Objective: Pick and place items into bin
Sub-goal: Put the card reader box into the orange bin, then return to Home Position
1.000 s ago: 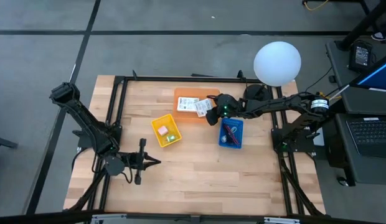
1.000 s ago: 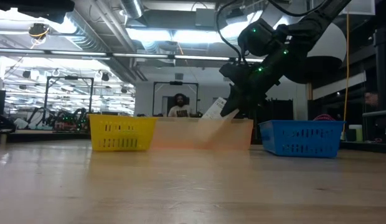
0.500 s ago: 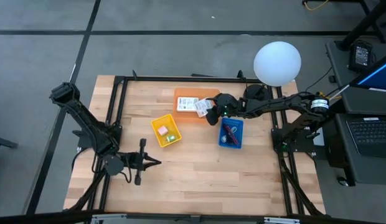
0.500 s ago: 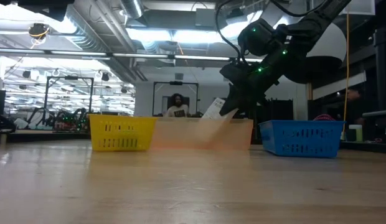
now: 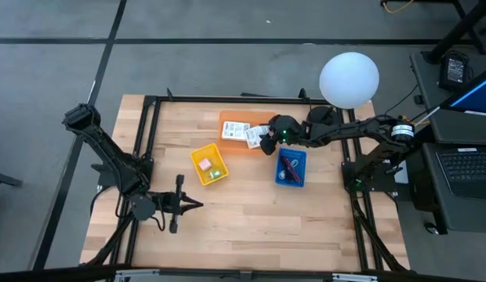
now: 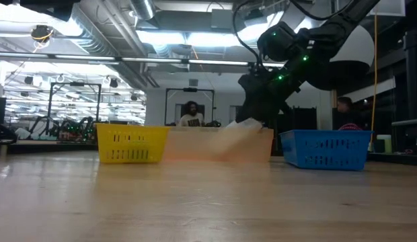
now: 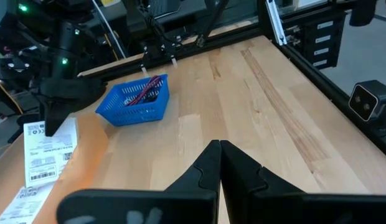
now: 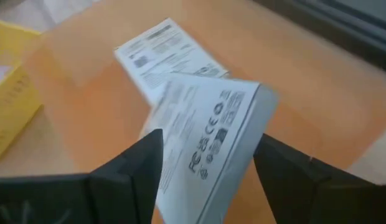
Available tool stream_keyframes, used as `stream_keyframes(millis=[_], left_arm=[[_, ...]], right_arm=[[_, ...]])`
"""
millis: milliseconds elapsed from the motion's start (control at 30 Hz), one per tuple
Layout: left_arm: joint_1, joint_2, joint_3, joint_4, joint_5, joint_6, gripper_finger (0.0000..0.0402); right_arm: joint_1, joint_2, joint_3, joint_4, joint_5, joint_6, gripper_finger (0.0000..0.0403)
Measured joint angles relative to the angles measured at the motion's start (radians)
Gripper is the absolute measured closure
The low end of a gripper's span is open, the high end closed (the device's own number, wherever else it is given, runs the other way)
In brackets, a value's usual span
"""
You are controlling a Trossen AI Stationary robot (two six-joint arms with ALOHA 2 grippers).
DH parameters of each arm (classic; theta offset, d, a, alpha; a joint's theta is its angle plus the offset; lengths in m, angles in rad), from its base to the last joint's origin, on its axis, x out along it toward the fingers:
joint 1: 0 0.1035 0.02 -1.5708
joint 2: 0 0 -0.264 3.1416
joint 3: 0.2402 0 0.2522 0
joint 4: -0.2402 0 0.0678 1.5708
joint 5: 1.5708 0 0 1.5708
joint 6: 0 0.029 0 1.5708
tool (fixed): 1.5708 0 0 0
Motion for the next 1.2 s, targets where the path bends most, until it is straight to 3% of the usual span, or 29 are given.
stream_keyframes(millis=[300, 667, 767, 933, 1067, 1200], left_arm=[[0.0, 0.0, 0.0, 0.0, -0.002, 0.0, 0.0398], [0.0, 0.0, 0.0, -0.001, -0.047, 0.019, 0.0398], [0.0, 0.0, 0.0, 0.0, -0.104, 0.05, 0.0398], [0.024, -0.017, 0.0, -0.001, -0.154, 0.076, 0.0398], [0.088, -0.062, 0.0, -0.011, -0.025, 0.09, 0.0398], [0.168, -0.138, 0.0, -0.061, 0.089, 0.123, 0.0399]], right_arm=[[-0.043, -0.016, 0.0, 0.014, 0.004, -0.004, 0.0172], [-0.006, -0.159, 0.001, -0.014, -0.03, 0.054, 0.0178], [0.043, -0.174, 0.001, -0.023, -0.042, 0.02, 0.0208], [0.151, -0.18, 0.001, -0.014, -0.035, -0.079, 0.0305], [0.229, -0.18, 0.001, 0.013, -0.034, -0.146, 0.0388], [0.289, -0.18, 0.001, 0.041, -0.033, -0.181, 0.0392]])
